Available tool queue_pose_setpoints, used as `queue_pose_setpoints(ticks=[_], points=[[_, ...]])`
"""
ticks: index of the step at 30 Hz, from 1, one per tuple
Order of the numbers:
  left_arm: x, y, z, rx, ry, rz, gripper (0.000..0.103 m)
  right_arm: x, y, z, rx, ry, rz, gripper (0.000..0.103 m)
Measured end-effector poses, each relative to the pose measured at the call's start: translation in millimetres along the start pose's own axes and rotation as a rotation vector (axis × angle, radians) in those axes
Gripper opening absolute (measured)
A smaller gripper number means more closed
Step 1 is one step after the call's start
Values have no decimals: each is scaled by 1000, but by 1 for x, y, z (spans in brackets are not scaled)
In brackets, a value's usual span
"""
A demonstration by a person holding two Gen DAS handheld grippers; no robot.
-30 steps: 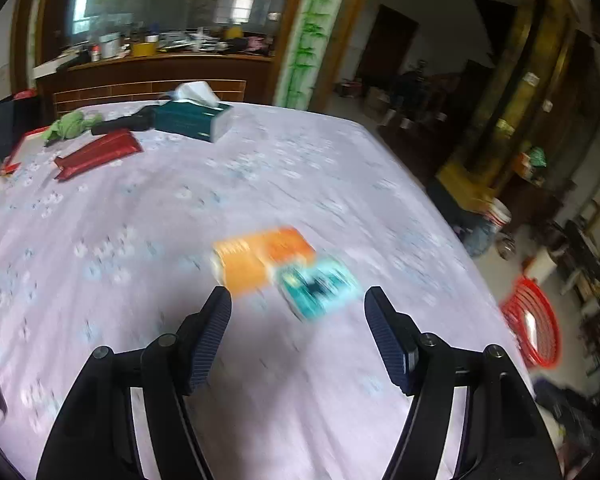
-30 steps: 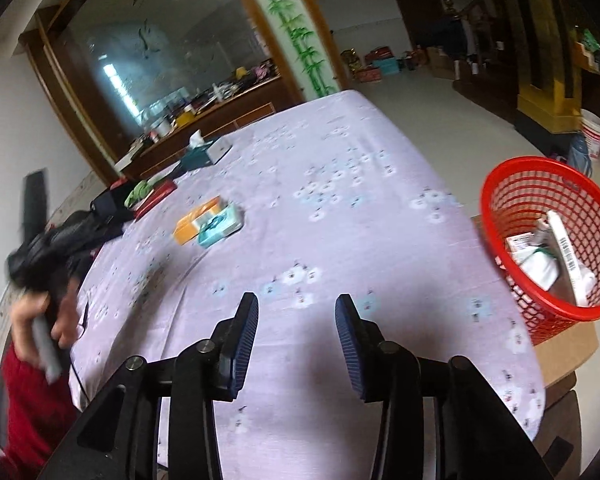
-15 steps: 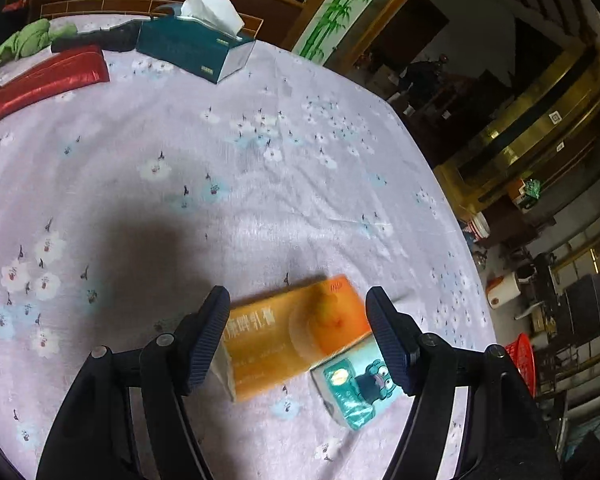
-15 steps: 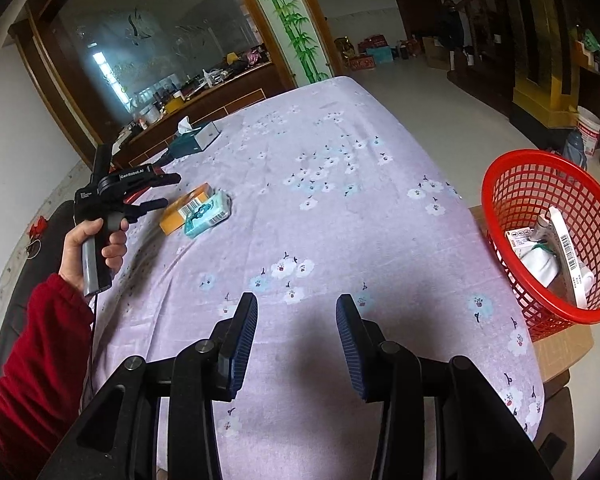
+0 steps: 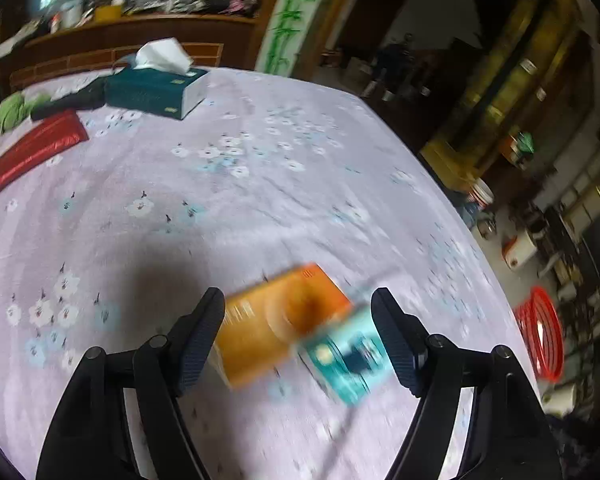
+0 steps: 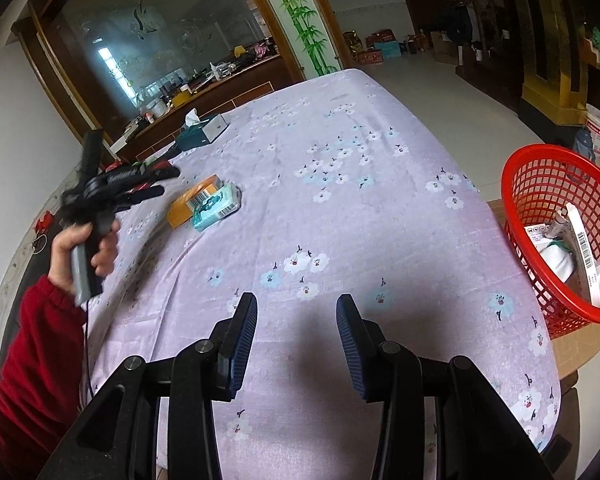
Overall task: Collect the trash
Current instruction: 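Move the left tool back over the table and grasp the orange box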
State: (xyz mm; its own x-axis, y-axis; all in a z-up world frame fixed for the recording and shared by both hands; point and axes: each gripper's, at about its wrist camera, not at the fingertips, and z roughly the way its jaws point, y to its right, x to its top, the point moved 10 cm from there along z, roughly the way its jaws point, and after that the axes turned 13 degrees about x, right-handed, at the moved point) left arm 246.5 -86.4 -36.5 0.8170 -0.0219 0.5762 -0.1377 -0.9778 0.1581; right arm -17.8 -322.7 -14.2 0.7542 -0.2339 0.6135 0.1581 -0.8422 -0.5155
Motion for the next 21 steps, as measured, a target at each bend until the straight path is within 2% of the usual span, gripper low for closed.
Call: queue_pose_setpoints(ticks=[5,10,12,15,21], points=[[-7,-14,38,-8,-109,-83,74,-4,6,-3,-13,0,8,47],[-38,1,29,-124,-166,-35,74,-2,15,-5,-10,9,32,47],[-47,9,23,-140,-167,4,74,-1,17,-4,-4,10,38,47],[-52,16,20,-74,-147,42,74,-2,17,-2,6,7,41,47],[-43,19,36,33,-127,-6,73,-6,11,-2,7,0,26,47]])
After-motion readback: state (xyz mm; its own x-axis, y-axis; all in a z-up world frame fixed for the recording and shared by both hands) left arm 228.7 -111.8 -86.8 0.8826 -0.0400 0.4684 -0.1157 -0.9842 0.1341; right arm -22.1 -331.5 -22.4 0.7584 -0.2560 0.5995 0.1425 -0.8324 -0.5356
